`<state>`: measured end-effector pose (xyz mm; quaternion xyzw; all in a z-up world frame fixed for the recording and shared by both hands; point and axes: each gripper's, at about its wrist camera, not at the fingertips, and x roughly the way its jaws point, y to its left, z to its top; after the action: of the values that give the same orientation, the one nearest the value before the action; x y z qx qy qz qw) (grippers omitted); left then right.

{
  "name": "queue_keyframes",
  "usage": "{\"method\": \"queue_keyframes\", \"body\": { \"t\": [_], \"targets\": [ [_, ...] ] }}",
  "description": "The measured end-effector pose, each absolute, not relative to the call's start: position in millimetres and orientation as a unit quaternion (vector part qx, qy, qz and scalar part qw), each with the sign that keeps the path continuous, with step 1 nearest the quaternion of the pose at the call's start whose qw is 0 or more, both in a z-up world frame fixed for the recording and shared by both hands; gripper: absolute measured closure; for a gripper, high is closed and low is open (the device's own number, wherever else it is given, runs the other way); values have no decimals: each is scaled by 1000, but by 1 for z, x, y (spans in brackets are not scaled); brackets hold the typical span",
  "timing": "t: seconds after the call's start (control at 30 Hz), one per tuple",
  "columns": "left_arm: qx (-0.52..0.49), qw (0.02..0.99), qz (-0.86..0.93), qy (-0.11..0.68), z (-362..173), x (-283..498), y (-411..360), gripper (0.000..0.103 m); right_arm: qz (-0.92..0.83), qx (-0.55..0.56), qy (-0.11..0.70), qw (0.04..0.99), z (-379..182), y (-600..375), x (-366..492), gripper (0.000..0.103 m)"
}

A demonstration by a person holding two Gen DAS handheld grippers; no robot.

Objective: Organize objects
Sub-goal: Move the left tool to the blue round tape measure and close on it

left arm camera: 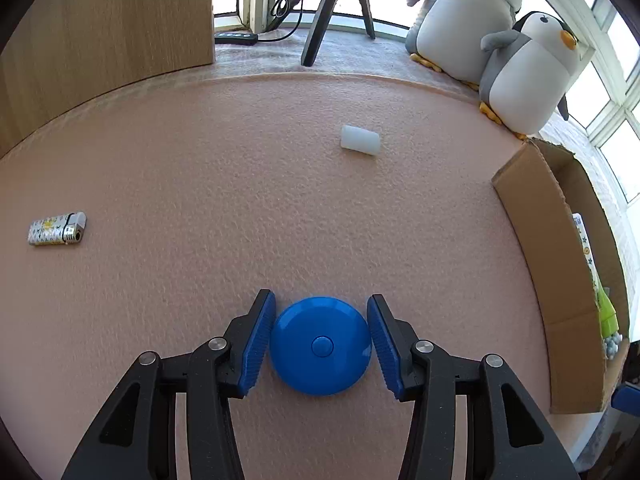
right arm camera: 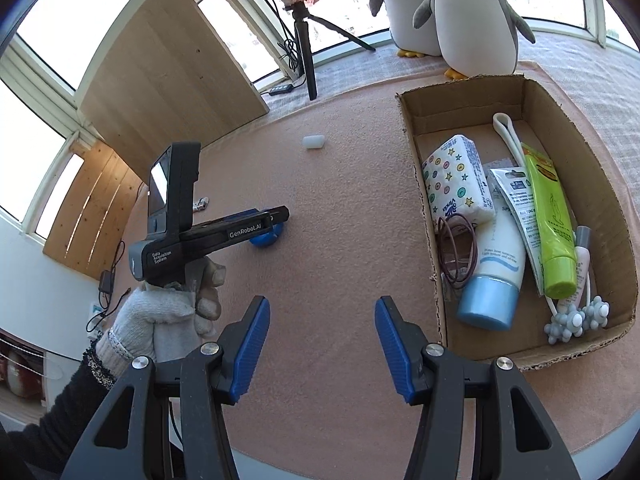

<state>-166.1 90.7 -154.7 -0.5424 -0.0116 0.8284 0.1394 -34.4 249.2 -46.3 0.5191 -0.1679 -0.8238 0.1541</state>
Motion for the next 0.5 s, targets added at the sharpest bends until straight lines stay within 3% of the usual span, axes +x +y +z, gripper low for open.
{"method": "queue_keyframes", "body": {
  "t": [0.23, 0.4, 0.5],
  "targets": [
    [-541, 161, 825, -18, -154, -97, 92, 52, -818, 526, -163, 165, -57, 234, -46, 52],
    [-541, 161, 825, -36, -146, -79, 73, 34, -808, 542, -143, 182, -70, 211, -55, 52],
    [-546, 168, 820, -30, -145, -74, 61, 33, -798, 552, -137, 198, -77, 196, -61, 52]
  ]
}}
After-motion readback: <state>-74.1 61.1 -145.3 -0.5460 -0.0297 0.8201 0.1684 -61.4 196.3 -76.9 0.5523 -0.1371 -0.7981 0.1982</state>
